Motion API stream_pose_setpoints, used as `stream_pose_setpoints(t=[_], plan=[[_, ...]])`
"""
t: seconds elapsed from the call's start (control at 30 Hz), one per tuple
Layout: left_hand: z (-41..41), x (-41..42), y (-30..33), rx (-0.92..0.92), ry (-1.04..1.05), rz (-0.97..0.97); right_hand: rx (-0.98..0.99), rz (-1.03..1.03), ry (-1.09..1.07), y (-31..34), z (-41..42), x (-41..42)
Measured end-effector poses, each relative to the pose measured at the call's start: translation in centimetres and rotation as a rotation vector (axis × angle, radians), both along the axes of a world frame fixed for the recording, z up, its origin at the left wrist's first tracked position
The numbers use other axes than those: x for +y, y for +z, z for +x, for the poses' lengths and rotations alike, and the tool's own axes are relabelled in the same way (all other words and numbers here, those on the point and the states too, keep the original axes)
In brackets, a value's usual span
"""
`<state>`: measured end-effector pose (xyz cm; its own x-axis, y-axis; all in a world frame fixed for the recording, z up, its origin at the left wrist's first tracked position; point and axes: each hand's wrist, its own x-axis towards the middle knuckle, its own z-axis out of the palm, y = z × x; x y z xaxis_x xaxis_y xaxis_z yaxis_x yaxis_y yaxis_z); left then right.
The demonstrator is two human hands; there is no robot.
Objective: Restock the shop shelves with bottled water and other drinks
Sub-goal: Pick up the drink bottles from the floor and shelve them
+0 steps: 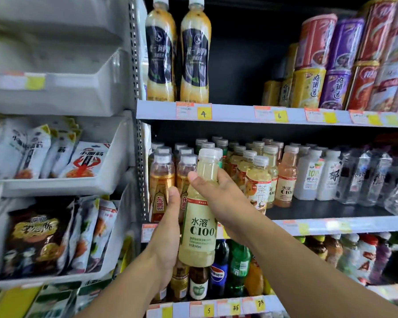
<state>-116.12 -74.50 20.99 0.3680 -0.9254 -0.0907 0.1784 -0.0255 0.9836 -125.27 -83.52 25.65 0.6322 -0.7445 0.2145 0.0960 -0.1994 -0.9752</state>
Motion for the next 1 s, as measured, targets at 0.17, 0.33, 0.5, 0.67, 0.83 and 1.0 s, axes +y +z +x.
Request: stream_pose_setpoints(t=[0.17, 0.33, 0.5, 0.67, 0.83, 1.0], plan=[[0.0, 0.0, 0.2, 0.005, -0.004, -0.038, -0.013, -0.008, -0.005, -0.1, 0.1, -0.4], [-0.7, -0.8, 0.0, 0.002, -0.006, -0.002, -0.013, -0.023, -0.019, -0.3, -1.0, -0.9], [-2.5, -2.2, -0.1, -0.018, -0.040, -0.001, 0.008, -0.052, -0.085, -0.3, -3.1, -1.8], [-5.1, -4.1, -0.2, -0.022, -0.117, -0.011, 0.020, -0.061, -0.135, -0.4, -6.3, -3.2], [-7.4, -6.1, -0.5, -0.016, -0.190, -0.024, 0.035, -0.062, -0.213, -0.8, -9.1, -4.6], [-10.1, -8.0, -1.1, -0.012, -0.265, -0.049, 0.004, -0.047, -0.251, -1.4, -12.2, -5.9]])
